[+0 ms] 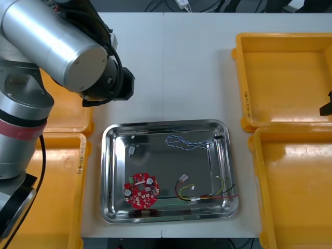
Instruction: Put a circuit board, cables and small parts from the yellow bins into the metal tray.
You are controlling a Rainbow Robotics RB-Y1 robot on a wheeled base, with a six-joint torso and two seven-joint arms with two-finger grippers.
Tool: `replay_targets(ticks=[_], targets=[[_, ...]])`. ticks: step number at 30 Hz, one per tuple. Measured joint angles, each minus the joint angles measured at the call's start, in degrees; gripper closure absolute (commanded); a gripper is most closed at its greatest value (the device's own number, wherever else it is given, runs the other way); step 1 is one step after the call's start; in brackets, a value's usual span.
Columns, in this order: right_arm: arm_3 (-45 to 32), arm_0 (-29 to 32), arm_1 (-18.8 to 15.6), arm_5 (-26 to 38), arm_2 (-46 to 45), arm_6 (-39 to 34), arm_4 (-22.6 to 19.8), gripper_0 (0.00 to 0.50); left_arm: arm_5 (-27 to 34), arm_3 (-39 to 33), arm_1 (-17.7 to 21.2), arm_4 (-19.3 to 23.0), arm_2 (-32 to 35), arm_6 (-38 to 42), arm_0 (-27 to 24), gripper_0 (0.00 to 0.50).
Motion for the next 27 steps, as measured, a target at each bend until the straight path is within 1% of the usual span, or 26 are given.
replay_targets(ticks=[3, 5, 9, 11, 14, 19, 24, 27], targets=[[0.0, 0.01, 0.0, 0.0, -0.02, -0.01, 0.0, 0.0, 0.01, 0.0, -1.69, -0.53, -2.1, 3.39, 0.0, 0.5], [0.0, 0.02, 0.0, 0.0, -0.03, -0.01, 0.0, 0.0, 0.01, 0.0, -2.6, -0.56, -3.5, 7.44, 0.0, 0.5], [0.0, 0.04, 0.0, 0.0, -0.04, -0.01, 0.0, 0.0, 0.04, 0.0, -3.67, -0.56, -6.37, 16.1, 0.01, 0.5], [0.0, 0.05, 0.0, 0.0, -0.04, -0.01, -0.01, 0.0, 0.05, 0.0, -3.84, -0.56, -7.76, 18.54, 0.11, 0.5], [0.0, 0.07, 0.0, 0.0, -0.04, -0.01, -0.01, 0.0, 0.05, 0.0, -3.88, -0.65, -9.48, 18.75, 0.91, 0.5], [0.0, 0.1, 0.0, 0.0, -0.05, -0.01, -0.01, 0.0, 0.05, 0.0, -3.96, -2.67, -12.27, 18.75, 3.54, 0.5], [0.0, 0.12, 0.0, 0.01, -0.05, -0.01, -0.02, 0.0, 0.02, 0.0, -3.96, -3.22, -14.39, 18.76, 5.36, 0.5], [0.0, 0.12, 0.0, 0.02, -0.05, -0.01, -0.02, 0.0, -1.53, 0.0, -3.96, -3.39, -15.49, 18.8, 6.09, 0.5]])
